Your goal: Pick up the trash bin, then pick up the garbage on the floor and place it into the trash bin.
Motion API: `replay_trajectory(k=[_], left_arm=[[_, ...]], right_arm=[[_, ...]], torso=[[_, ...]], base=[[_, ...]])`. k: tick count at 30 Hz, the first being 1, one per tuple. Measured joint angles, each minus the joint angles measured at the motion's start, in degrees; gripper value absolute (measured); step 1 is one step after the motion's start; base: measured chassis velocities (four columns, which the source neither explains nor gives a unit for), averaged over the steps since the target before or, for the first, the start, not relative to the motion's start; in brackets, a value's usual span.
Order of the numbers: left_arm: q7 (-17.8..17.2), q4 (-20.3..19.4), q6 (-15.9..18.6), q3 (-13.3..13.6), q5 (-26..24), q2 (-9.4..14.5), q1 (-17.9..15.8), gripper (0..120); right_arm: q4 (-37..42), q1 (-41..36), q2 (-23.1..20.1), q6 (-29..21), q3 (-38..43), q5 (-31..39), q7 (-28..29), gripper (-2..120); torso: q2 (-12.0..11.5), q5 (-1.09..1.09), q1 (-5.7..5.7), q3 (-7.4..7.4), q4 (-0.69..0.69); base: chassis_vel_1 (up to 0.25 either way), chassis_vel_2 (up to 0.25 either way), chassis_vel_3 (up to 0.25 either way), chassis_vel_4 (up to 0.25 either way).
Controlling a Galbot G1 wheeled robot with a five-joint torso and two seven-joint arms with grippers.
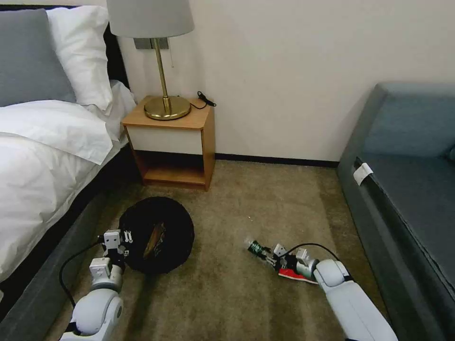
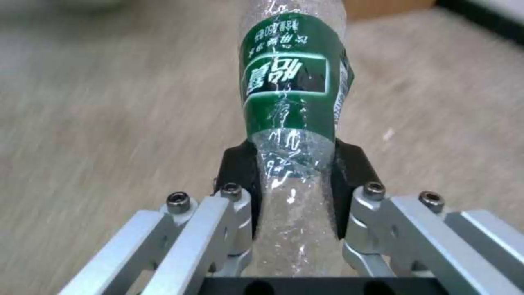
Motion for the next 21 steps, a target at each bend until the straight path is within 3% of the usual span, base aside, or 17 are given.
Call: replay_trajectory(k=[21], left_arm=[[-0.03, -2.99, -0.46, 1.62, 1.12, -1.05, -0.02, 4]], right_arm=[[14.05, 2.81, 4.48, 0.28, -9.44, 15.64, 12.87, 20]], torso=[[0.00, -0.01, 0.00, 0.00, 0.01]], base=[[0.000, 0.000, 0.000, 0.000]])
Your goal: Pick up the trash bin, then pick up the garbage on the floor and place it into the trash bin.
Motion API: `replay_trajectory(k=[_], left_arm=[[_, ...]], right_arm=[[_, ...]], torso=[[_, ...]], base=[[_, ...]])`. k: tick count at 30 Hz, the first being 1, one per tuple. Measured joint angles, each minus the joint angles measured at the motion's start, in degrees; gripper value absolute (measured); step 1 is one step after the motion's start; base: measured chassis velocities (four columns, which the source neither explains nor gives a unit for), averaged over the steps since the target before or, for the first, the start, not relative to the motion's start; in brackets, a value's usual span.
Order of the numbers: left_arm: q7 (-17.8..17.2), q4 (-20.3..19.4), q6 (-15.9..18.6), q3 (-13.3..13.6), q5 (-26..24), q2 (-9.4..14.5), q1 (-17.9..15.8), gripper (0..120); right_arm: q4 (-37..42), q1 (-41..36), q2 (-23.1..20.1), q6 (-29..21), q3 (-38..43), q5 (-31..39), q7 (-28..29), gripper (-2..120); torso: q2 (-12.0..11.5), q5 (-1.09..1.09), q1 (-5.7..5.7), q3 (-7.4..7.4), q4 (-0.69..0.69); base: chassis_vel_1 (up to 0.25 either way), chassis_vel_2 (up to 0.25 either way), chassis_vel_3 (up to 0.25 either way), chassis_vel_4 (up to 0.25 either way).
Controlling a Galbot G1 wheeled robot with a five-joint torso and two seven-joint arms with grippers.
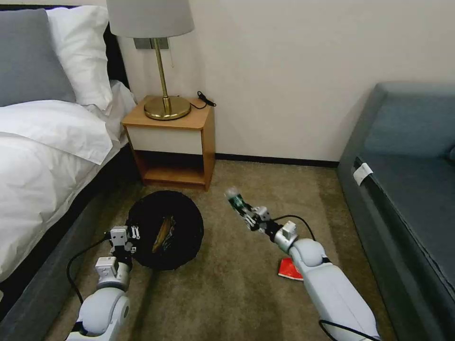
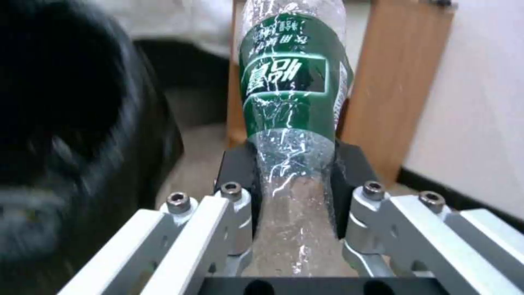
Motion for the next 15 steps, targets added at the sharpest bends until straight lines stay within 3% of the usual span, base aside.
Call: replay_trajectory(k=[7, 15], left_arm=[[-0.22, -0.40, 0.25, 0.51, -0.05, -0.15, -0.35, 4], [0.31, 0.11, 0.03, 1.37, -0.08, -0.79, -0.94, 4]], right_arm=[[2.95, 0.45, 2.36, -0.53, -5.18, 8.04, 2.93, 20], [5.69, -0.55, 6.01, -4.48, -7.37, 13.09, -0.81, 20]], torso=[[0.00, 0.01, 0.00, 0.00, 0.00], [0.00, 0.00, 0.00, 0.00, 0.00]], base=[[0.000, 0.000, 0.000, 0.000], [0.000, 0.000, 0.000, 0.000]])
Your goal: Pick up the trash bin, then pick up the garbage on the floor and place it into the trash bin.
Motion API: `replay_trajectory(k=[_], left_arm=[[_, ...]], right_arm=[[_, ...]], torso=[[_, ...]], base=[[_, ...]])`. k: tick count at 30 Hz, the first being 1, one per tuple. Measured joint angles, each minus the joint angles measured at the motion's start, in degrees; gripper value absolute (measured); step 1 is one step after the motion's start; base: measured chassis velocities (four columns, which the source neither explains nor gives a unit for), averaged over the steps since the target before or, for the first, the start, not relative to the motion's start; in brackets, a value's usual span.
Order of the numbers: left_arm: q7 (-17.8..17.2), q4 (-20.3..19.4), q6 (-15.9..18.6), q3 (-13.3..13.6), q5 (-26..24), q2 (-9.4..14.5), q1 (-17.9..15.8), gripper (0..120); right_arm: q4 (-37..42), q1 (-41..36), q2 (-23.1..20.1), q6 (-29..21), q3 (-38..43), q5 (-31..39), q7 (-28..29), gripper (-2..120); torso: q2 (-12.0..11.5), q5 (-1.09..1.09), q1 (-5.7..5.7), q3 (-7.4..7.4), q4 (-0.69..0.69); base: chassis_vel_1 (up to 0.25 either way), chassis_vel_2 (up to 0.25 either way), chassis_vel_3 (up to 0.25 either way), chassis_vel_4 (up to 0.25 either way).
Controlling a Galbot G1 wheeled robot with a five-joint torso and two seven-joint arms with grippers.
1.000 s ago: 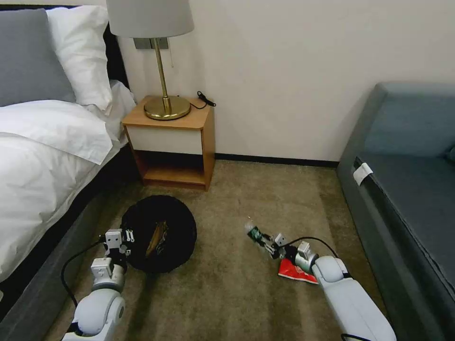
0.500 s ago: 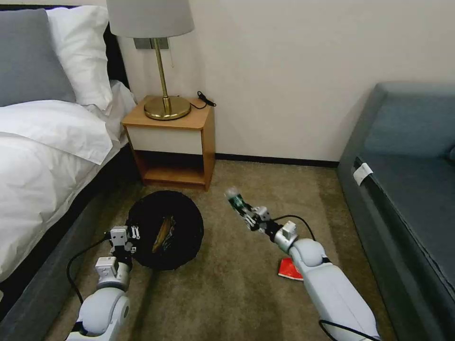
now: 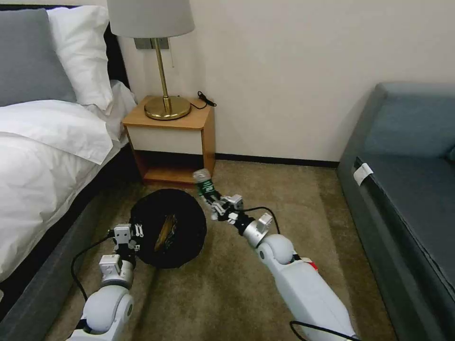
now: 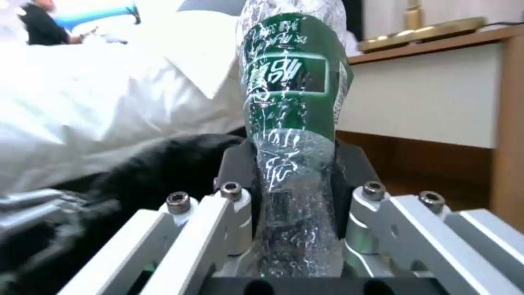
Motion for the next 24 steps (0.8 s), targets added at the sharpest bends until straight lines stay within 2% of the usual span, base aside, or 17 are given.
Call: replay_trajectory(k=[11, 24], left_arm=[[-0.02, 0.89, 0.16, 0.37, -0.26, -0.06, -0.82, 4], [0.00, 1.08, -0.02, 0.27, -1.32, -0.26, -0.92, 4]], right_arm=[[-5.90, -0.76, 6.45, 2.05, 0.49, -5.22, -4.70, 20], [-10.33, -1.80, 8.09, 3.89, 0.69, -10.77, -6.51, 19]], torso=[[0.00, 0.00, 0.00, 0.00, 0.01], [0.00, 0.01, 0.00, 0.00, 0.00]], base=[[0.000, 0.000, 0.000, 0.000], [0.000, 0.000, 0.000, 0.000]])
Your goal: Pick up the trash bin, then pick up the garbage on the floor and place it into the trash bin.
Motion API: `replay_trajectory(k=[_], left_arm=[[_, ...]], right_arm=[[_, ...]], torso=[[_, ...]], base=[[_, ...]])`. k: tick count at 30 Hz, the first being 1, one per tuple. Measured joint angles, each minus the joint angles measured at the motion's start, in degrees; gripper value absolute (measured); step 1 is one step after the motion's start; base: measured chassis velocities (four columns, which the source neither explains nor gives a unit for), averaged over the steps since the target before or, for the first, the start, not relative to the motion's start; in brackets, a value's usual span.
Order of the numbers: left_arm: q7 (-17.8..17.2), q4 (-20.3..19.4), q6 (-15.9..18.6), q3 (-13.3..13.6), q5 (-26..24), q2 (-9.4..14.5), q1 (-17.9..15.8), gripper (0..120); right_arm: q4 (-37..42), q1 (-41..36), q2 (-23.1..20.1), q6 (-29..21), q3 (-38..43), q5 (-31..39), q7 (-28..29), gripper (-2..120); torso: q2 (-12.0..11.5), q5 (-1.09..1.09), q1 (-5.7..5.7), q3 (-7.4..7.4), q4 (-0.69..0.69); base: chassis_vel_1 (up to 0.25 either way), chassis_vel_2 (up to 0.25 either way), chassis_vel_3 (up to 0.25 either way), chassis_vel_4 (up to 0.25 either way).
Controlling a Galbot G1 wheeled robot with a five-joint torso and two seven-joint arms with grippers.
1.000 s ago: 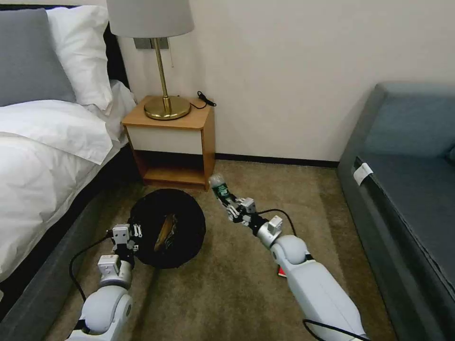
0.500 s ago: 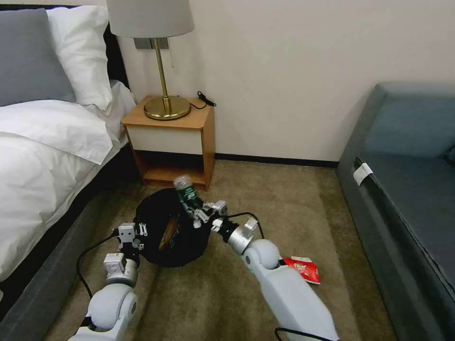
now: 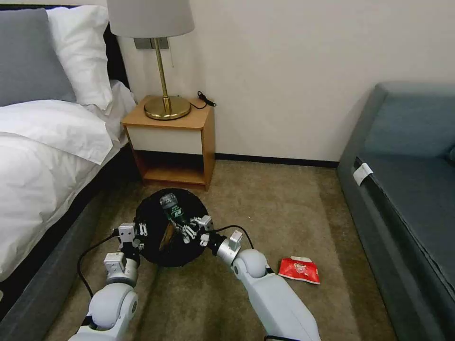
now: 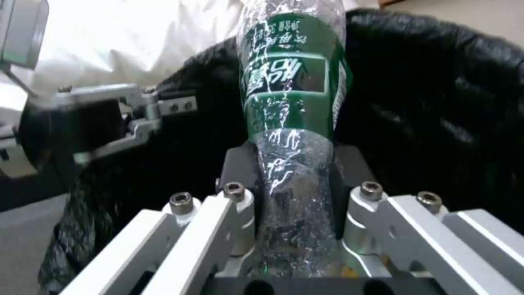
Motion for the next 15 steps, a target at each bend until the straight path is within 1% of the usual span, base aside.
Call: replay_trajectory(k=[2, 4, 6, 8, 10, 11, 12, 13, 14, 15], left_arm=[[0.00, 0.16, -0.05, -0.04, -0.12, 0.09, 0.03, 4], [0.02, 0.48, -0.11, -0.20, -0.25, 0.36, 0.09, 4], [0.03, 0.50, -0.13, -0.24, -0.27, 0.42, 0.11, 4], [0.18, 0.62, -0.43, -0.40, -0.36, 0.56, 0.30, 4], [0.21, 0.67, -0.52, -0.43, -0.37, 0.56, 0.37, 4], [0.28, 0.79, -0.82, -0.51, -0.38, 0.55, 0.58, 4], [0.29, 0.87, -1.02, -0.58, -0.40, 0.54, 0.72, 4], [0.29, 0.87, -1.02, -0.58, -0.40, 0.54, 0.72, 4], [0.29, 0.90, -1.10, -0.63, -0.41, 0.53, 0.77, 4], [0.30, 0.91, -1.23, -0.68, -0.45, 0.51, 0.89, 4]], right_arm=[[-0.37, 0.00, 0.20, 0.16, 0.12, -0.53, 0.00, 19], [-1.24, 0.03, 0.51, 0.49, 0.40, -1.41, 0.01, 27], [-1.41, 0.05, 0.54, 0.56, 0.47, -1.53, 0.02, 29], [-2.19, 0.14, 0.51, 0.97, 0.74, -2.11, 0.21, 42], [-2.31, 0.15, 0.49, 1.09, 0.80, -2.29, 0.24, 44], [-2.41, 0.11, 0.48, 1.26, 0.93, -2.79, 0.31, 51], [-2.39, 0.02, 0.49, 1.29, 0.97, -3.07, 0.35, 55], [-2.39, 0.02, 0.49, 1.29, 0.97, -3.07, 0.35, 55], [-2.37, -0.03, 0.52, 1.29, 0.97, -3.19, 0.36, 58], [-2.19, -0.09, 0.61, 1.29, 0.98, -3.34, 0.37, 65]], torso=[[0.00, 0.00, 0.00, 0.00, 0.00], [0.00, 0.00, 0.00, 0.00, 0.01], [0.00, 0.00, 0.00, 0.00, 0.01], [0.00, 0.00, 0.00, 0.00, 0.00], [0.00, 0.00, 0.00, 0.00, 0.00], [0.00, 0.00, 0.00, 0.00, 0.00], [0.00, 0.00, 0.00, 0.00, 0.00], [0.00, 0.00, 0.00, 0.00, 0.00], [0.00, 0.00, 0.00, 0.00, 0.00], [0.00, 0.00, 0.00, 0.00, 0.01]], base=[[0.000, 0.000, 0.000, 0.000], [0.000, 0.000, 0.000, 0.000], [0.000, 0.000, 0.000, 0.000], [0.000, 0.000, 0.000, 0.000], [0.000, 0.000, 0.000, 0.000], [0.000, 0.000, 0.000, 0.000], [0.000, 0.000, 0.000, 0.000], [0.000, 0.000, 0.000, 0.000], [0.000, 0.000, 0.000, 0.000], [0.000, 0.000, 0.000, 0.000]])
